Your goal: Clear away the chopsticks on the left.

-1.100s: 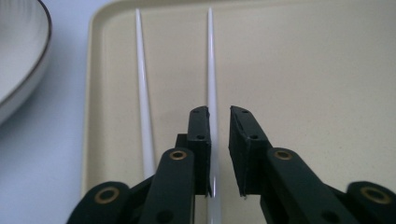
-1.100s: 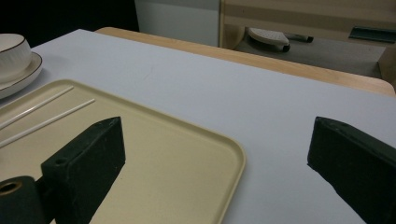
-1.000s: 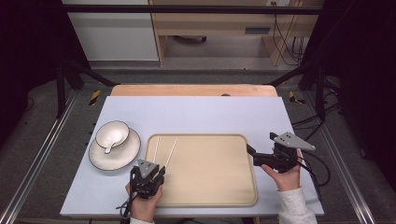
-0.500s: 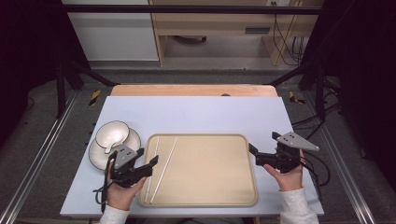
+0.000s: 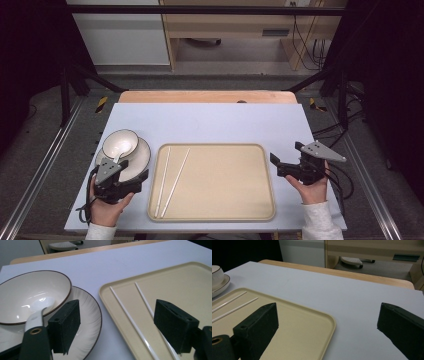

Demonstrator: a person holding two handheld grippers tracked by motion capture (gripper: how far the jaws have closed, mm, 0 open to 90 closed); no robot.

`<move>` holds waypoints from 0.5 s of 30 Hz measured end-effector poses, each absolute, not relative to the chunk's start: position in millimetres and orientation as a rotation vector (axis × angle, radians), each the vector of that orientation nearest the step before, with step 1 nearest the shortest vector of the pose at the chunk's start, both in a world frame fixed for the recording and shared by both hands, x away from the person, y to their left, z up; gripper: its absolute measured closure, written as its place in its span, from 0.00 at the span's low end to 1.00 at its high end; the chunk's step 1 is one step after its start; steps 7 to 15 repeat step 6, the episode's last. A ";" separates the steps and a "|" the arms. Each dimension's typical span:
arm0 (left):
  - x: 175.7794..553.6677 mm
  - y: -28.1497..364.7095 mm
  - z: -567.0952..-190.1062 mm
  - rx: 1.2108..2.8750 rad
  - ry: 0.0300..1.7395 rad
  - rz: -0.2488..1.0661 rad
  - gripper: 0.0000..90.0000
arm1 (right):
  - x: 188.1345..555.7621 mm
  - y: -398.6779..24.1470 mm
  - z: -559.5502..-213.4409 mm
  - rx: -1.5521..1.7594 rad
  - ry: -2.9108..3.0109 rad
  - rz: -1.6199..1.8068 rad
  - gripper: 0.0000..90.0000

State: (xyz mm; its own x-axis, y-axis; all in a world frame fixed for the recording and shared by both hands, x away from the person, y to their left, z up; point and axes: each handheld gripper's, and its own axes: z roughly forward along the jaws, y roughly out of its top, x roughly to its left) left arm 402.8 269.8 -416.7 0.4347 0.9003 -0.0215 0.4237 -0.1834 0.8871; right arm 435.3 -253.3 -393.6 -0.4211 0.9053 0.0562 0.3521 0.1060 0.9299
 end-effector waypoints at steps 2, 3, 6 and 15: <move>402.3 275.8 -416.6 1.775 1.146 0.672 0.23 | 436.0 -254.7 -394.7 1.228 1.841 1.303 0.04; 402.3 275.8 -416.6 1.775 1.146 0.672 0.23 | 436.0 -254.7 -394.7 1.228 1.841 1.303 0.04; 402.4 282.7 -417.0 1.761 1.162 0.676 0.22 | 436.7 -256.1 -395.6 1.238 1.837 1.304 0.04; 402.4 282.7 -417.0 1.761 1.162 0.676 0.22 | 436.7 -256.1 -395.6 1.238 1.837 1.304 0.04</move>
